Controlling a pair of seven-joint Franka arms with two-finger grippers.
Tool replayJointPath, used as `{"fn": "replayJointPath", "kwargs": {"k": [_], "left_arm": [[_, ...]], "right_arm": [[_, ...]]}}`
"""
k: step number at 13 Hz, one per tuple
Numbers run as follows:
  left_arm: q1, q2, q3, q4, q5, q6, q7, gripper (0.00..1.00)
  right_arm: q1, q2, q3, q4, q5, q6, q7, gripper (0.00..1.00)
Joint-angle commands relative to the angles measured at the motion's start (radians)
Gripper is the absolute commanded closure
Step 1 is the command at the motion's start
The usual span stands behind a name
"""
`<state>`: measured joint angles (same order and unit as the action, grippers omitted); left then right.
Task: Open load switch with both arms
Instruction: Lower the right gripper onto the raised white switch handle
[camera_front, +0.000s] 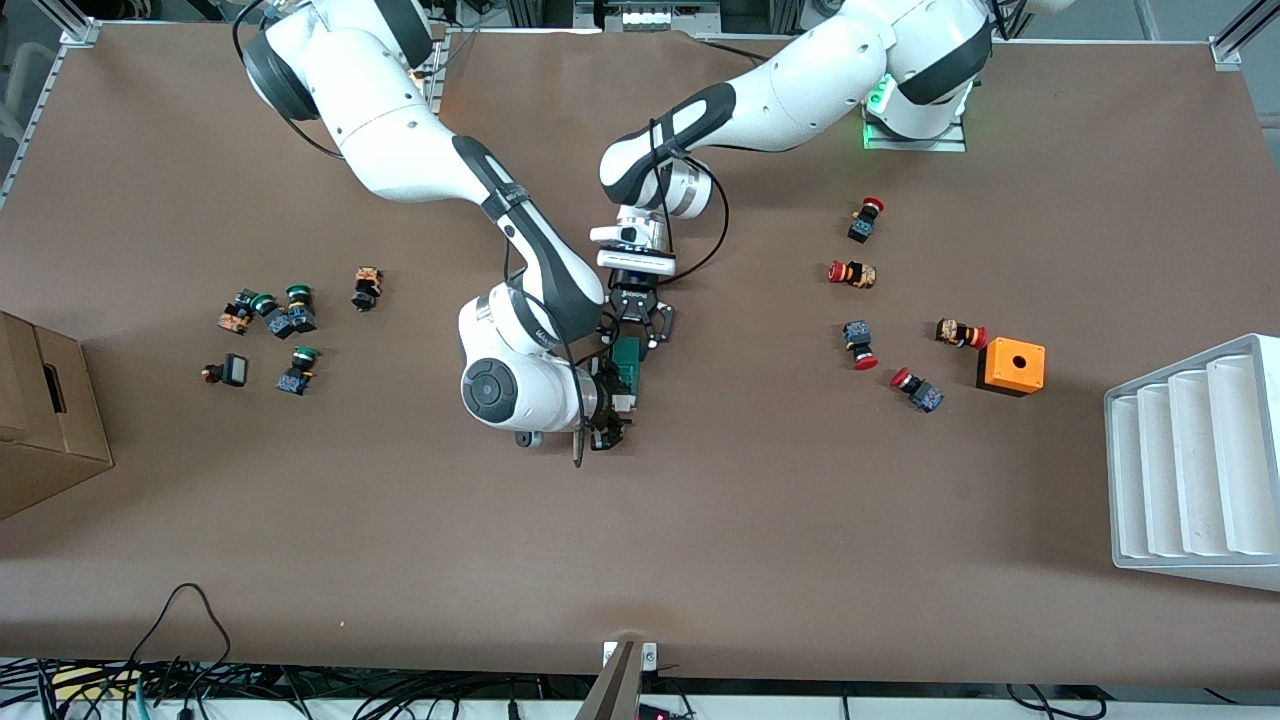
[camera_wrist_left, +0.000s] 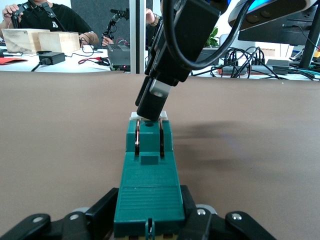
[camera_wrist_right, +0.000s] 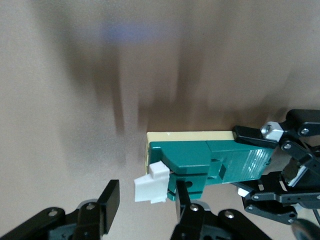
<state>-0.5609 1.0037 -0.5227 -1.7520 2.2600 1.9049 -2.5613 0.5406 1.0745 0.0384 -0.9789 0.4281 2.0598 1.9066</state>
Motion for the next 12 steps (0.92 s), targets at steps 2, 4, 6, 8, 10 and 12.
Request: {"fn": "replayJointPath", "kwargs": {"k": [2, 4, 6, 8, 10, 12], "left_arm": [[-0.019, 0.033, 0.001, 0.025, 0.036, 0.020, -0.027, 0.60], [-0.019, 0.035, 0.003, 0.025, 0.036, 0.020, -0.027, 0.60], [-0.019, 0.033, 0.003, 0.025, 0.036, 0.020, -0.027, 0.60], [-0.019, 0.033, 0.001, 0.025, 0.036, 0.020, -0.027, 0.60], [-0.019, 0.033, 0.003, 0.025, 0.036, 0.020, -0.027, 0.60], [-0.019, 0.033, 0.003, 0.023, 0.036, 0.019, -0.027, 0.59]], "right_arm": [[0.013, 0.018, -0.005, 0.028, 0.018, -0.024, 0.031, 0.54], [0.015, 0.018, -0.005, 0.028, 0.018, -0.026, 0.032, 0.61], [0.019, 0.018, -0.005, 0.026, 0.018, -0.026, 0.034, 0.63], [0.021, 0.016, -0.005, 0.016, 0.017, -0.043, 0.034, 0.63], [0.021, 0.012, -0.005, 0.013, 0.014, -0.055, 0.040, 0.64], [0.021, 0.005, -0.005, 0.013, 0.014, -0.063, 0.040, 0.64]]}}
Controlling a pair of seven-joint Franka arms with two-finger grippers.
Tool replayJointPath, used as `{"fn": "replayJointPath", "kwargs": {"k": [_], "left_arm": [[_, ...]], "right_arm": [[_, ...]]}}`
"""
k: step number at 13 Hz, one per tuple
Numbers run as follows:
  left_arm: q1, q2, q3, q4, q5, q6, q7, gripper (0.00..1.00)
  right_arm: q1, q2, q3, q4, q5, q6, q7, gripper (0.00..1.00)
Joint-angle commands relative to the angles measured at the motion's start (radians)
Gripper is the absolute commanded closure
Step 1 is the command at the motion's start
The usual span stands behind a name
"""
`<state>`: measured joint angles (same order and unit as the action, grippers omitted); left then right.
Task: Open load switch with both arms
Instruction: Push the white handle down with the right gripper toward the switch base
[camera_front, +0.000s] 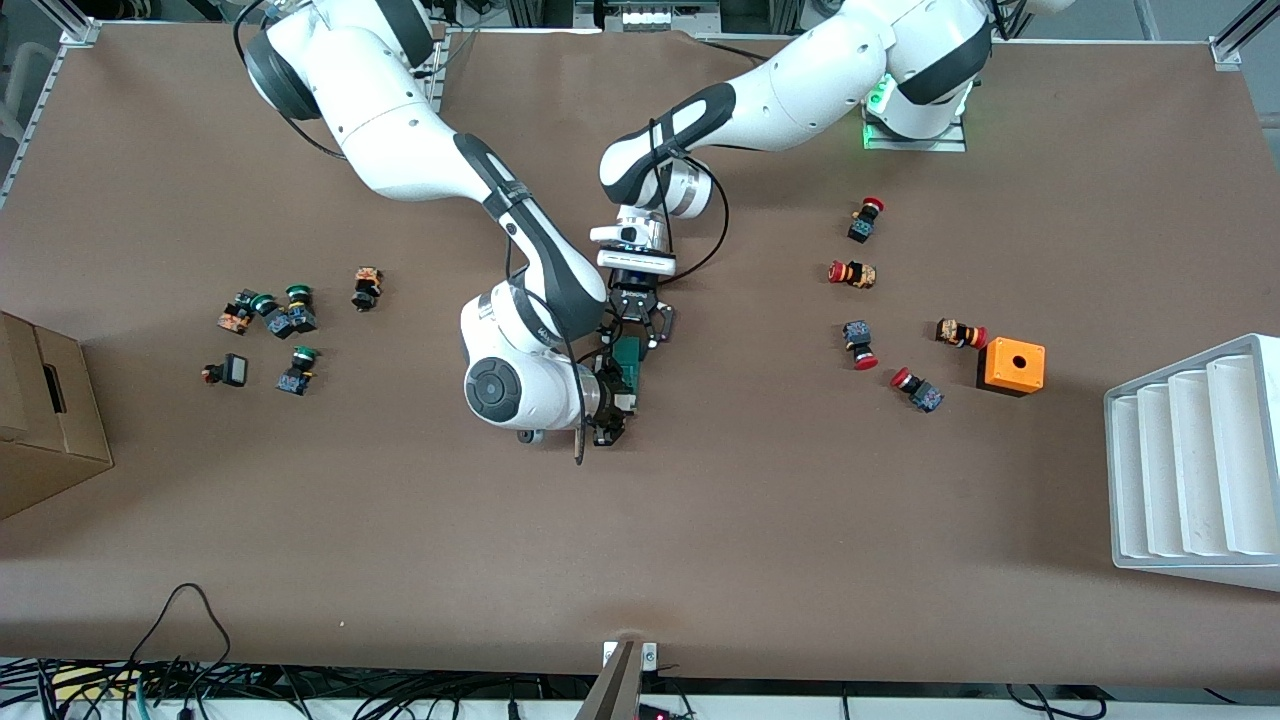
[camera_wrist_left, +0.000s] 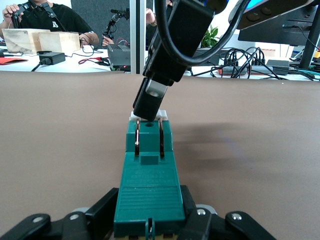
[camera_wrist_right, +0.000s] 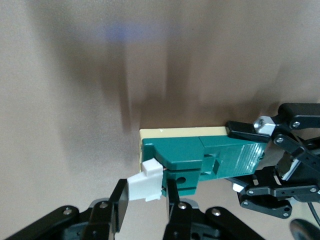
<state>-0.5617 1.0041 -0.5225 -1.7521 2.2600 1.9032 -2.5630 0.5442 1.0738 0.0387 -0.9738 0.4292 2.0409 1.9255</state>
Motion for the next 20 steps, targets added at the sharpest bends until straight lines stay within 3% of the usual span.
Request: {"fn": "replayJointPath", "kwargs": {"k": [1, 20], "left_arm": [[-0.018, 0.033, 0.001, 0.023, 0.036, 0.020, -0.025, 0.59], [-0.018, 0.033, 0.001, 0.022, 0.036, 0.020, -0.026, 0.59]], "right_arm": [[0.017, 0.003, -0.005, 0.007, 0.013, -0.053, 0.021, 0.64], [0.016, -0.083, -0.003, -0.037, -0.014, -0.148, -0.002, 0.64]]}}
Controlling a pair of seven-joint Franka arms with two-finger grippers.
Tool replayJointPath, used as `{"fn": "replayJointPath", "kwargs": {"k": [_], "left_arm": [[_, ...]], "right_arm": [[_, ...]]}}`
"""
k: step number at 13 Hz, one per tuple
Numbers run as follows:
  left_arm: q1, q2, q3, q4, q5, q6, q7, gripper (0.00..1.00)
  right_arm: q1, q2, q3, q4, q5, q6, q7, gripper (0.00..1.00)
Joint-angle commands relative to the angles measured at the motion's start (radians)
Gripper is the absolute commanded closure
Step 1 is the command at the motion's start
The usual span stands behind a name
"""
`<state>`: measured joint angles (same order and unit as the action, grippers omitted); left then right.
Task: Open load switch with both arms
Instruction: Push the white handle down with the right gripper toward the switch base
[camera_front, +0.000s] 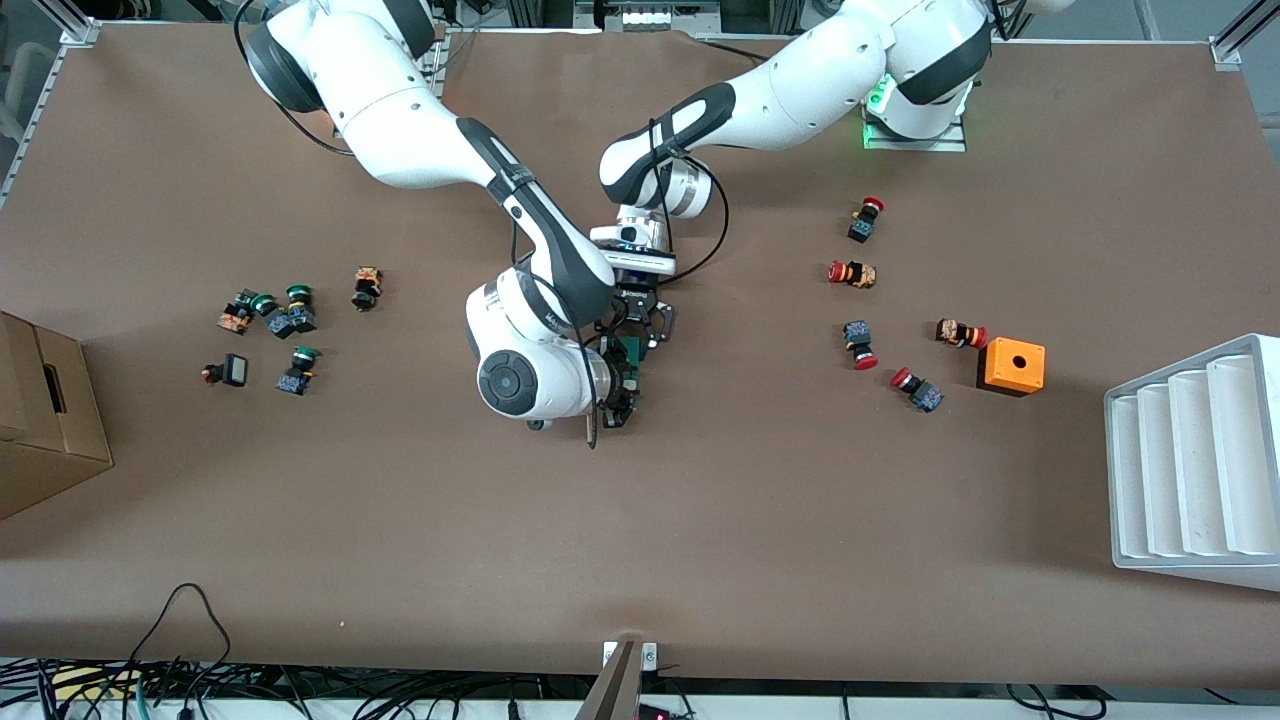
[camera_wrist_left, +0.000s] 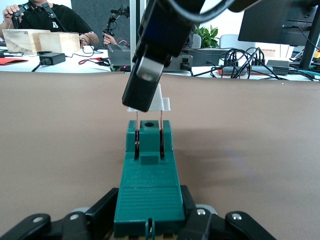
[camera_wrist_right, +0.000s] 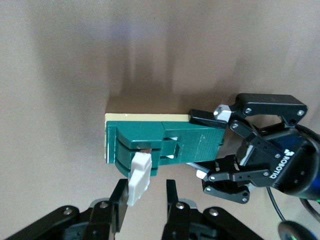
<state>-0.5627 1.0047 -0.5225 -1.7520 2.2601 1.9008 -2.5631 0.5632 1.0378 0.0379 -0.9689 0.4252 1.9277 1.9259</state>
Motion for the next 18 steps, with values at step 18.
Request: {"fn": "replayJointPath", "kwargs": {"k": [18], "left_arm": [[-0.017, 0.032, 0.001, 0.022, 0.035, 0.023, -0.026, 0.59]], "right_arm": [[0.017, -0.140, 0.005, -0.194, -0.046, -0.030, -0.025, 0.64]]}}
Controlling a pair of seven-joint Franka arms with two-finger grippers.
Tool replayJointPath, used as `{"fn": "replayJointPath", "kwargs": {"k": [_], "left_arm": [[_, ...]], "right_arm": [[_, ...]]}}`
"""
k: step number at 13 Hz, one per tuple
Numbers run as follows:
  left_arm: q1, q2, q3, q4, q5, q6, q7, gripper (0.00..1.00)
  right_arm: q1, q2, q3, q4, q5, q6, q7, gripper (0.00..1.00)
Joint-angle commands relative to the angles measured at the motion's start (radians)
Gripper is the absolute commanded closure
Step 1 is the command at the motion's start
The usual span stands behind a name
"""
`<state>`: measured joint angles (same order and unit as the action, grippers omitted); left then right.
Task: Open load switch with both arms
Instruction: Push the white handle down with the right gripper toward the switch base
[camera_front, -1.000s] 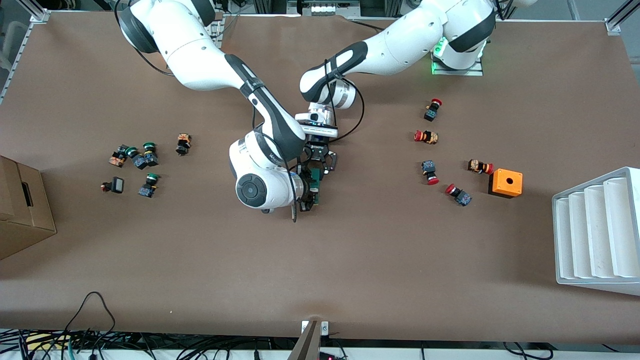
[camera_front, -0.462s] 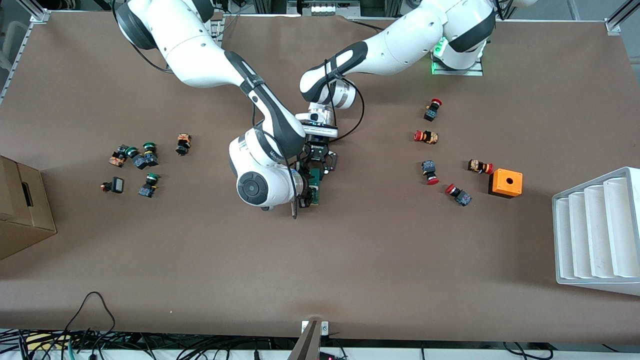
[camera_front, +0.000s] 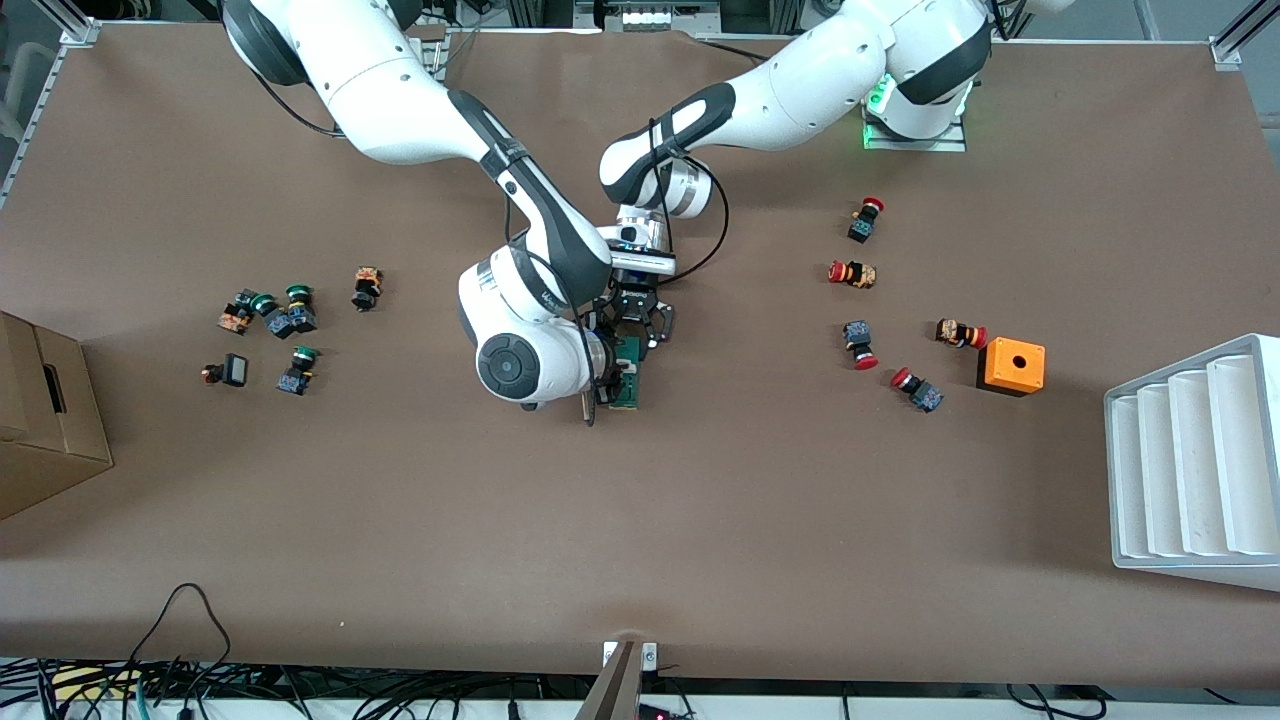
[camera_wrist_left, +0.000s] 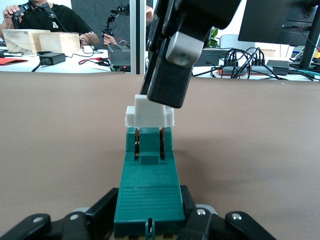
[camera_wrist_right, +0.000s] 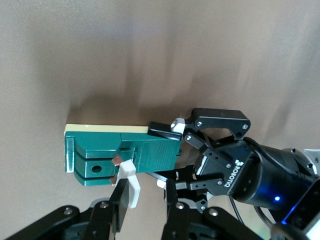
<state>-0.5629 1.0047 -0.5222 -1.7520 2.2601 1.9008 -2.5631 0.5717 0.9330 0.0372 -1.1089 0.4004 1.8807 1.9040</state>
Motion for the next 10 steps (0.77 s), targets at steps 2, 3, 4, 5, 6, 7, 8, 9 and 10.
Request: {"fn": "replayJointPath", "kwargs": {"k": [2, 3, 4, 5, 6, 7, 8, 9, 10], "left_arm": [[-0.017, 0.032, 0.001, 0.022, 0.036, 0.023, -0.026, 0.59], [-0.017, 0.032, 0.002, 0.022, 0.036, 0.023, -0.026, 0.59], [-0.017, 0.032, 0.001, 0.022, 0.036, 0.023, -0.026, 0.59], [-0.017, 0.032, 0.002, 0.022, 0.036, 0.023, -0.026, 0.59], [-0.017, 0.032, 0.001, 0.022, 0.036, 0.023, -0.026, 0.59], [-0.017, 0.032, 0.001, 0.022, 0.036, 0.023, -0.026, 0.59], [-0.017, 0.032, 0.001, 0.022, 0.036, 0.023, -0.026, 0.59], [-0.017, 0.032, 0.002, 0.022, 0.035, 0.023, -0.026, 0.59], [-0.017, 0.032, 0.002, 0.022, 0.036, 0.023, -0.026, 0.59]], "right_arm": [[0.019, -0.036, 0.007, -0.069, -0.022, 0.037, 0.000, 0.64], [0.023, -0.036, 0.007, -0.072, -0.023, 0.038, 0.000, 0.64], [0.027, -0.036, 0.007, -0.072, -0.023, 0.041, 0.000, 0.64], [0.031, -0.036, 0.007, -0.074, -0.025, 0.043, 0.000, 0.64], [0.031, -0.036, 0.007, -0.074, -0.029, 0.043, 0.000, 0.64], [0.031, -0.037, 0.007, -0.075, -0.029, 0.041, 0.000, 0.64], [0.031, -0.039, 0.007, -0.077, -0.029, 0.041, 0.000, 0.64], [0.031, -0.039, 0.007, -0.083, -0.029, 0.041, 0.000, 0.64], [0.033, -0.043, 0.007, -0.092, -0.031, 0.043, 0.000, 0.66]]}}
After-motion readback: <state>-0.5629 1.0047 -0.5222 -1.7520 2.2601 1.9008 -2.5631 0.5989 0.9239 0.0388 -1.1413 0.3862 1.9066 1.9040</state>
